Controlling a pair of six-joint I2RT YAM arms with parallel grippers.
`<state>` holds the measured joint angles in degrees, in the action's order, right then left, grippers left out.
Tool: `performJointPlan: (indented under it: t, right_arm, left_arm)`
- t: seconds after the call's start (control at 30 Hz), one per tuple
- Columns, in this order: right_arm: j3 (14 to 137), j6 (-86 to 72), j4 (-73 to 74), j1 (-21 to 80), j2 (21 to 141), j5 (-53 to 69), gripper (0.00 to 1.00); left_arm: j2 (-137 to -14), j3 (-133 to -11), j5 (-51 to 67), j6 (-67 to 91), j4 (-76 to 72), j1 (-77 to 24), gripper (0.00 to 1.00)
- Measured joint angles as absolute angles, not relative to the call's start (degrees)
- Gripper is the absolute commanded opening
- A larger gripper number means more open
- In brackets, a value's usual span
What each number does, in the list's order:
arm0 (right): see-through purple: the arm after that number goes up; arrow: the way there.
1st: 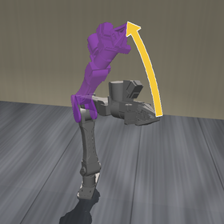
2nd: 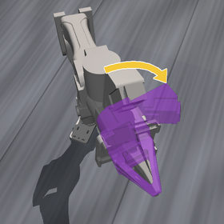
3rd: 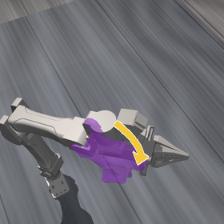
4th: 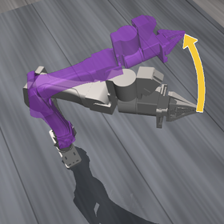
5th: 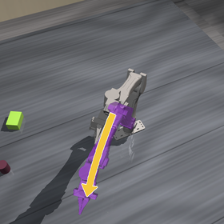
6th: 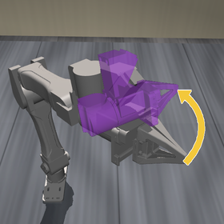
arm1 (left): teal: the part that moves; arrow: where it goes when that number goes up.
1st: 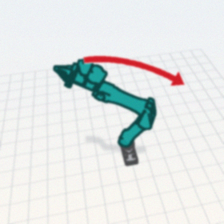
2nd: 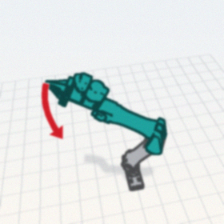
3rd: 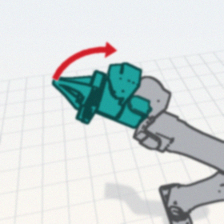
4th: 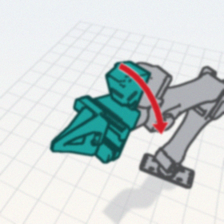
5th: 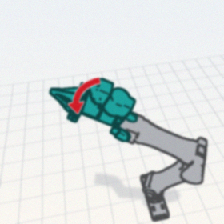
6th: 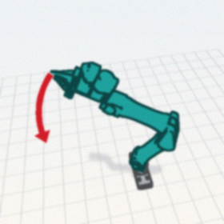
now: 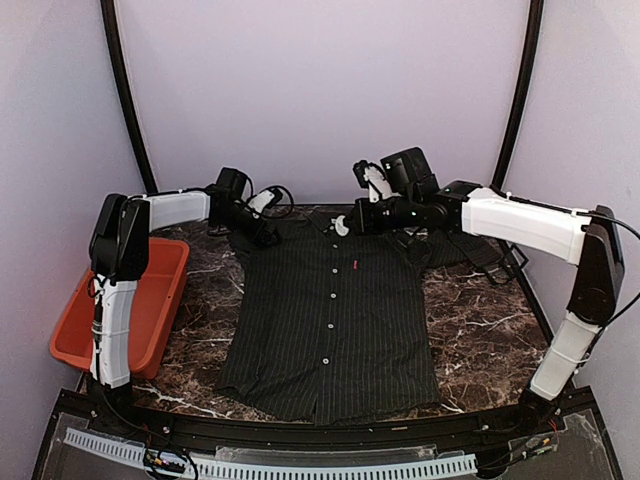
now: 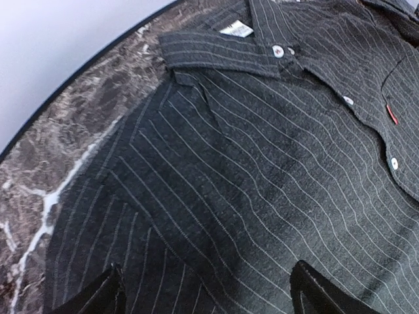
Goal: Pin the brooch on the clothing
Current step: Hold the flattened clothing at the center of the board.
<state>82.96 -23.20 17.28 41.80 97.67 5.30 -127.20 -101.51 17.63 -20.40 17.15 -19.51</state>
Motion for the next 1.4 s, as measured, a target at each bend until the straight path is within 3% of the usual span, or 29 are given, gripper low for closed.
performJointPlan:
  t: [0.2, 0.37, 0.57, 0.97, 1.4]
  right_arm:
    - [85.86, -23.20, 17.39, 41.34, 101.54, 7.75, 0.00]
    - [88.77, -23.27, 17.58, 41.12, 105.58, 9.34, 0.00]
    - [93.14, -25.04, 17.17, 40.16, 111.44, 8.95, 0.00]
    - [107.90, -28.12, 15.75, 39.31, 128.70, 6.81, 0.00]
    - [110.85, -32.38, 9.89, 39.33, 134.98, 10.74, 0.00]
  left_arm:
    - [-135.06, -106.74, 20.95, -22.22, 22.35, -19.53, 0.67]
    - [-135.87, -108.01, 22.57, -22.50, 24.45, -19.44, 0.24]
    - [-135.87, -108.18, 25.36, -21.08, 26.59, -19.46, 0.02]
    - [-132.81, -101.84, 29.56, -15.55, 24.32, -19.46, 0.01]
    - [-124.27, -92.99, 30.63, -8.16, 17.47, -18.37, 0.01]
